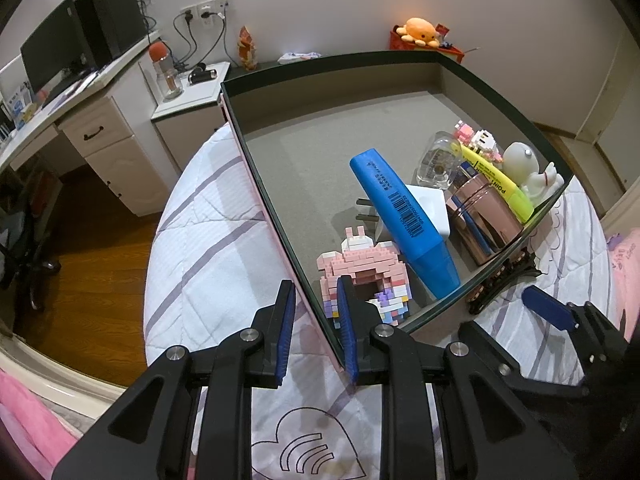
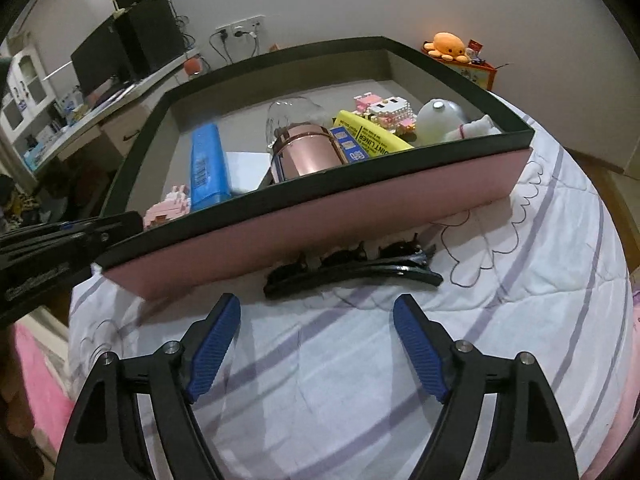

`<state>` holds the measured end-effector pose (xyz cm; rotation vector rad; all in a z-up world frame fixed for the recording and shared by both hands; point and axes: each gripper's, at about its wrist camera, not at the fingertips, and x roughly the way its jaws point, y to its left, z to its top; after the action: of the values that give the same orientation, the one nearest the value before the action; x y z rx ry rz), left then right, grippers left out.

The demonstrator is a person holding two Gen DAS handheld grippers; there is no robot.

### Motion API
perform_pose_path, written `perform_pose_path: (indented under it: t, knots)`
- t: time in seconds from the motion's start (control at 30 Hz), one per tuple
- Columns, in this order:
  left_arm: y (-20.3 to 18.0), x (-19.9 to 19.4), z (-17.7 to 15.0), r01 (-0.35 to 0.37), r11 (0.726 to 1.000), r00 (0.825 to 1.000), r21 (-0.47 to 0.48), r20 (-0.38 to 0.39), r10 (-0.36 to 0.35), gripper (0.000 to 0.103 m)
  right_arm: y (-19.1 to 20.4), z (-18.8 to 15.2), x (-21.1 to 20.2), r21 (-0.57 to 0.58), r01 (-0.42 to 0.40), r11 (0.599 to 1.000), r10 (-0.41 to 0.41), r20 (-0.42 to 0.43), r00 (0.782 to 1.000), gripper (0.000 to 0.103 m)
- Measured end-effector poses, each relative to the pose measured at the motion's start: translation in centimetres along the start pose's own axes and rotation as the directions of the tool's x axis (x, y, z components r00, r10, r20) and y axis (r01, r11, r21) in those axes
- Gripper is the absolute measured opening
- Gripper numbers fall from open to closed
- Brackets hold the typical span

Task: Organize rigid objects
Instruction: 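Withdraw the right gripper toward the black hair clip on the bed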

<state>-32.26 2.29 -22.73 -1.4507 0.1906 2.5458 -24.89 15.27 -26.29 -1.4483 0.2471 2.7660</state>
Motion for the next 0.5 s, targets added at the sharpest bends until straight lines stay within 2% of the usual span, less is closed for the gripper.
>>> perform_pose_path:
  t: [0.1,0.3,0.5]
  knots:
    - [0.0,0.0,0.0,0.007,1.000,1.000,0.003,0.001,-0.007,0.021,-0.3,0.3,0.2,0.037,0.001,0.999,-0.002,0.028,1.000,0.081]
    - [0.0,0.0,0.0,0.010,1.000,1.000,0.008,0.000,-0.010,0.021,-1.0,0.2,0.2,0.022,0.046,0.999,-0.046,0.042,0.998,0.081]
    - [-0.1,0.0,-0.1,0.013,1.000,1.000,0.007,0.002,-0.013,0.021,-4.5,-1.0,-1.4,0.041,0.102,0.994,-0.103,0.042,0.994,0.081]
